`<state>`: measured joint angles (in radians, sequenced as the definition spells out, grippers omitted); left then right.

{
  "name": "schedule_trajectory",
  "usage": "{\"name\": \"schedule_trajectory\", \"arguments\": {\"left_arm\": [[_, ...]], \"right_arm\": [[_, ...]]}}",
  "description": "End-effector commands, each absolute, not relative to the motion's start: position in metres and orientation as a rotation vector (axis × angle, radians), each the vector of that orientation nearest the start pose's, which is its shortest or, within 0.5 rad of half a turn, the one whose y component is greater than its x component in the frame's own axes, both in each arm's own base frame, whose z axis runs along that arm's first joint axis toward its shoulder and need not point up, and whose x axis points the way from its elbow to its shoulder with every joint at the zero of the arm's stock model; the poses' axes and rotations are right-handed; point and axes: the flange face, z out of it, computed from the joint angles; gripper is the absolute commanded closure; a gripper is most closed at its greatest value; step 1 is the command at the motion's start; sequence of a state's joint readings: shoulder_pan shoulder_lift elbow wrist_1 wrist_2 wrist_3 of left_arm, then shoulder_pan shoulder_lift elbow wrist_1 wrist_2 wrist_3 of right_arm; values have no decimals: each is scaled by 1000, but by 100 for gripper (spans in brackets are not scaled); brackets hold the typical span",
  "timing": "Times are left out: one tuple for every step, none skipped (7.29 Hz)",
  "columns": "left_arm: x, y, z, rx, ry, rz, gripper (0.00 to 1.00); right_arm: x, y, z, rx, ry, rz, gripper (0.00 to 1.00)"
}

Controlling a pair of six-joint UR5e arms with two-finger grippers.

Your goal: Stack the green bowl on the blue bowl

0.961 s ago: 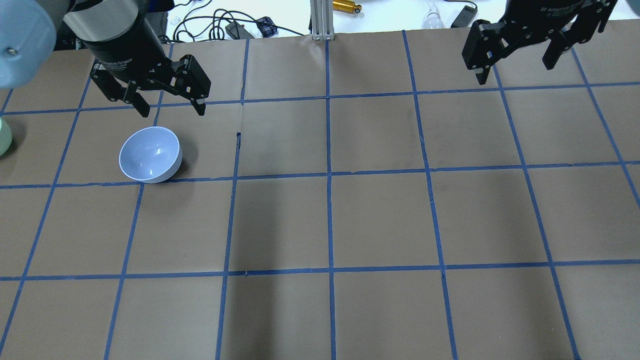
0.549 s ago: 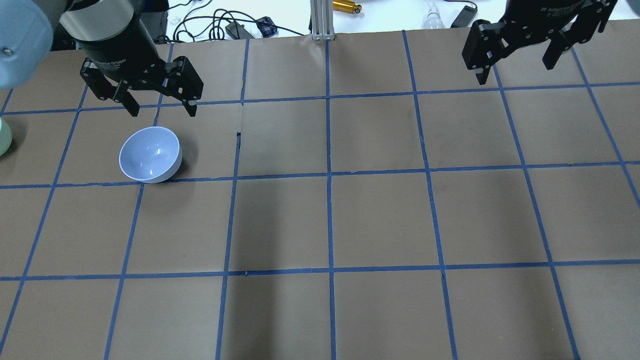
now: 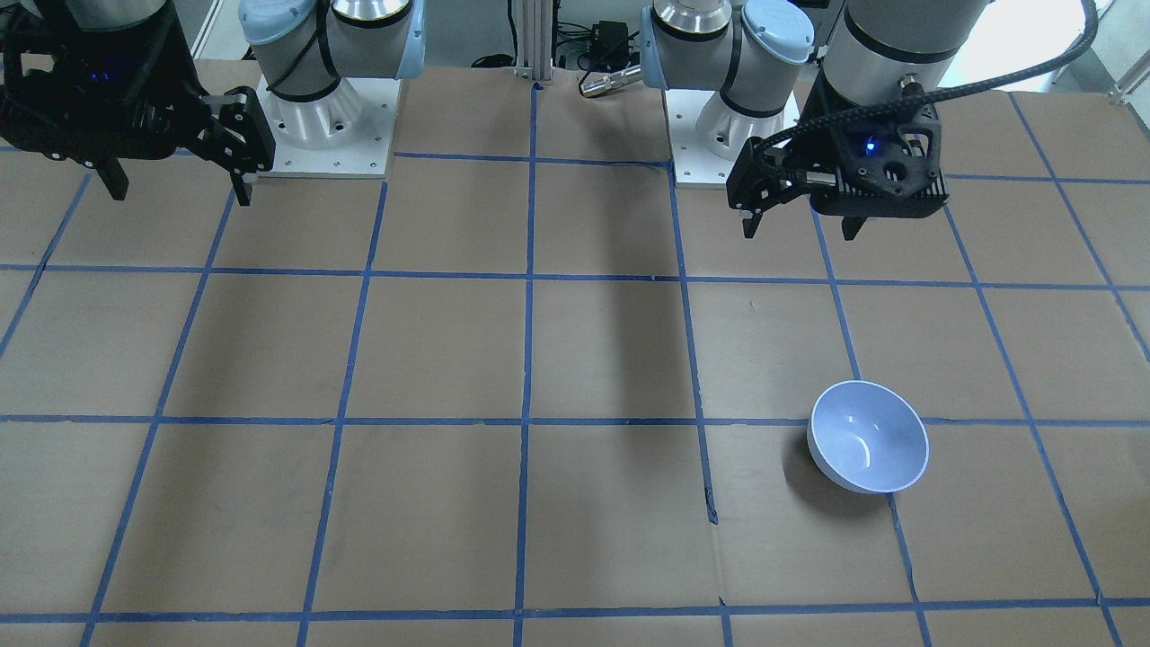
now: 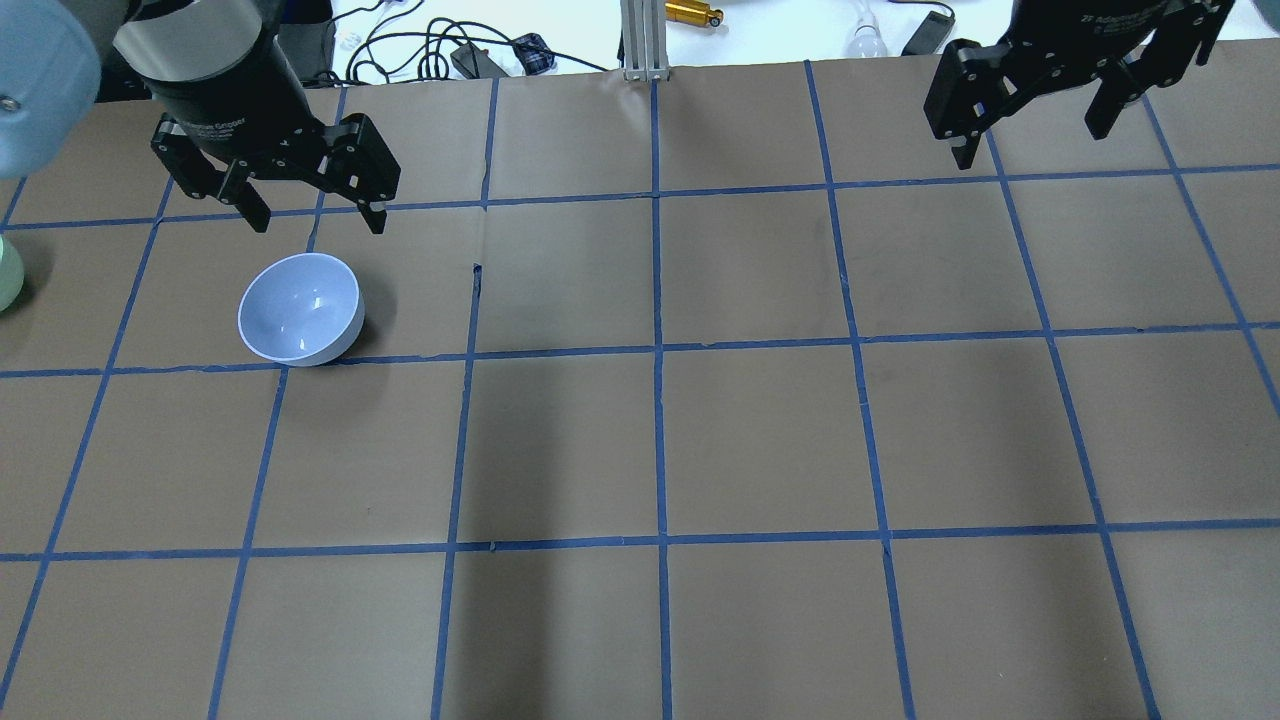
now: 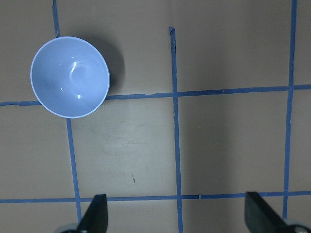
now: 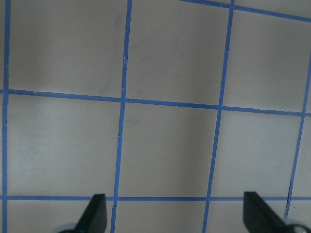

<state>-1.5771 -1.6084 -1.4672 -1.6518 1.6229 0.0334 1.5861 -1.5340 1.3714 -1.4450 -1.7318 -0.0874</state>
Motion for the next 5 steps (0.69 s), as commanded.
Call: {"name": "schedule_trajectory", "arguments": {"left_arm": [[-125,-505,514,219,3072,29,0],[-98,-505,519,283,3020,31,0],[-51,-511,515,292,3026,61,0],[0,-512,498,371,3041,119,0],[47,-513,482,403,3056,158,0]], "right_arm": [[125,-504,556,-165,3299,-51,0],[125,-504,556,-165,3299,-51,0],[125,-504,556,-165,3299,-51,0],[125,-504,556,-165,3299,-51,0],[125,-504,556,-165,3299,-51,0]]}}
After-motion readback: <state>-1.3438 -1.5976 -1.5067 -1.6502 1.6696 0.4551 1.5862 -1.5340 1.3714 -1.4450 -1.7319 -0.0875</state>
